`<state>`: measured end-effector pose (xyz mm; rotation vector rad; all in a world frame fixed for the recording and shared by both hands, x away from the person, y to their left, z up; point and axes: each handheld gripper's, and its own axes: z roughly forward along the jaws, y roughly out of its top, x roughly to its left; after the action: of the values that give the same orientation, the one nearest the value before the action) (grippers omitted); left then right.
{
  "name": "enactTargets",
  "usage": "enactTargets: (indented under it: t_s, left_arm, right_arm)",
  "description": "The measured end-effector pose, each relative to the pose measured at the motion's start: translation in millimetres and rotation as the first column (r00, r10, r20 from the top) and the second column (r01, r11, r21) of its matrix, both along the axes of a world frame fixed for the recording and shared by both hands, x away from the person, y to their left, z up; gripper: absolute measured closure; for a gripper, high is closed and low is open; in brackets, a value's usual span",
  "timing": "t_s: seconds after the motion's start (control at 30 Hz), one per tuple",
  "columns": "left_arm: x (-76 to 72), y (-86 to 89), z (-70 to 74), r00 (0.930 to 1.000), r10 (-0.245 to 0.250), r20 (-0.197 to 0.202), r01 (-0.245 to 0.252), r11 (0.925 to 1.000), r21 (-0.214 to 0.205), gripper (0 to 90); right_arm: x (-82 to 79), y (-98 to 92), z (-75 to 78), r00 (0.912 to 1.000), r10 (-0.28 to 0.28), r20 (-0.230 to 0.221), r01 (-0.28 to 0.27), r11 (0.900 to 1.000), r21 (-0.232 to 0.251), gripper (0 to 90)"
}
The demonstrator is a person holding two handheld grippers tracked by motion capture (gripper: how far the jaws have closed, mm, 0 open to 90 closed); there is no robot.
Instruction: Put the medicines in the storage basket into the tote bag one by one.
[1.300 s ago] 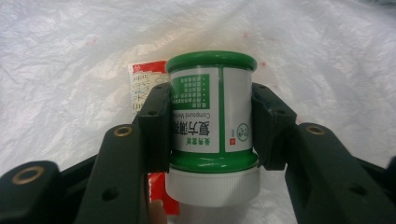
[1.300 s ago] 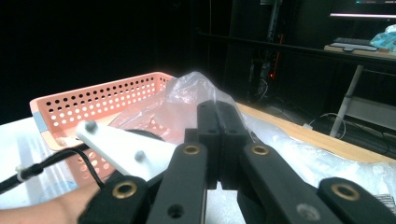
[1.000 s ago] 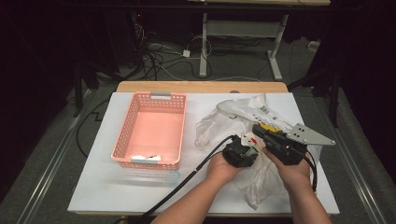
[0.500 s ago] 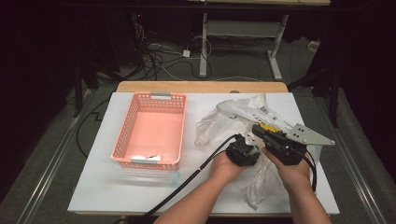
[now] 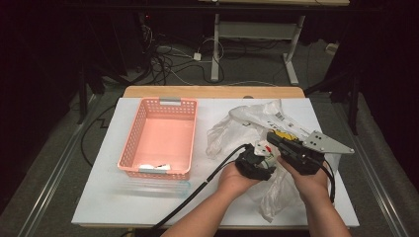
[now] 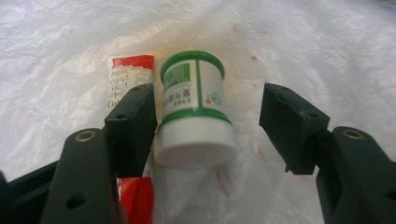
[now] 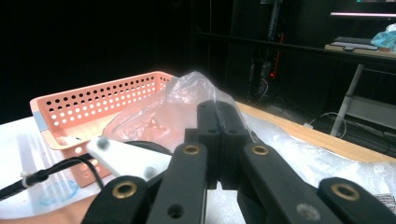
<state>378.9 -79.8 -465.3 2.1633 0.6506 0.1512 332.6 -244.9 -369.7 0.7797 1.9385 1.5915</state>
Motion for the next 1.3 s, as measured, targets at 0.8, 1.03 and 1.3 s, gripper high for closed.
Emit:
enactTargets:
  t_s: [0.8,1.03,1.3]
  left_arm:
    - [-54.0,73.9,15.4,0.9994,-0.021,0.027,0.024,0.9927,-0.119,14.2]
    - [-69.0,94.1,23.4,0.9992,-0.021,0.034,0.025,0.9921,-0.123,0.0]
    - [-78.1,112.9,32.3,0.9991,0.006,0.041,0.0,0.9893,-0.146,0.0]
  right_arm:
    - [-0.2,0.4,-0.6,1.0,-0.005,0.0,0.005,1.0,-0.008,90.0]
    - [0.1,-0.6,-0.6,1.0,-0.008,-0.001,0.008,1.0,-0.006,90.0]
    - [-0.2,0.8,-0.9,1.0,-0.006,0.0,0.006,0.9999,-0.01,90.0]
